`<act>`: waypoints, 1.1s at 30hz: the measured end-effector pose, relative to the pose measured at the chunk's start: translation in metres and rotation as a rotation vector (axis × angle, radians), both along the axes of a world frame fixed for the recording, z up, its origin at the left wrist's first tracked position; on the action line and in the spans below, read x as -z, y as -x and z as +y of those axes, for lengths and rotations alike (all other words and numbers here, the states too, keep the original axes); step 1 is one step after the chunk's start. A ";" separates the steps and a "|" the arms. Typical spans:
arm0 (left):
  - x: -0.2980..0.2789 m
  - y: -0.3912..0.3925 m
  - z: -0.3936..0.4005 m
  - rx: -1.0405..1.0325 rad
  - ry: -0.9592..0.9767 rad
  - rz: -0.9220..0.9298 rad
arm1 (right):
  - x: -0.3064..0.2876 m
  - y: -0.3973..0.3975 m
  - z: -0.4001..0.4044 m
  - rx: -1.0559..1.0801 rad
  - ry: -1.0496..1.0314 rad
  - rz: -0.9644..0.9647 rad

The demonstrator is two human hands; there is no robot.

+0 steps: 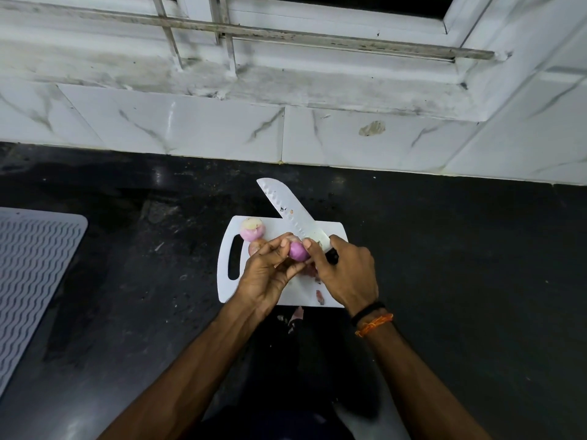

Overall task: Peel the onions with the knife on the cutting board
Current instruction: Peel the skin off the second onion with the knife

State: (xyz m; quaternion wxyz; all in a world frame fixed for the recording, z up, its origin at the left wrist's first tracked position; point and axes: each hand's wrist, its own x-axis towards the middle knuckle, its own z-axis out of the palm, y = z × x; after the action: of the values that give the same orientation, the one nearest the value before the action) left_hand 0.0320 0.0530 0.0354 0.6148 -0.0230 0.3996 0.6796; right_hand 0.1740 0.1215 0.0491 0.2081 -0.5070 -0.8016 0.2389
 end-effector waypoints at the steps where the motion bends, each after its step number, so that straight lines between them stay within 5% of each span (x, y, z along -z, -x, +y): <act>1: 0.000 -0.001 -0.001 -0.006 0.006 -0.017 | 0.001 -0.001 -0.001 -0.009 -0.012 0.009; 15: 0.002 -0.015 -0.002 -0.121 0.165 -0.122 | 0.012 -0.014 -0.003 -0.091 -0.012 0.029; 22: -0.005 -0.012 -0.009 -0.060 0.060 -0.141 | 0.006 -0.019 -0.001 0.044 0.104 0.086; 33: -0.007 -0.011 -0.010 -0.032 0.051 -0.135 | 0.010 -0.014 -0.002 -0.040 0.156 0.073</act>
State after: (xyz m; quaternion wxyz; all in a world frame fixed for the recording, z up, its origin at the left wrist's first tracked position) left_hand 0.0434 0.0431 0.0429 0.6286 -0.0908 0.3738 0.6760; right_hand 0.1878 0.1191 0.0392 0.1922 -0.4965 -0.7825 0.3229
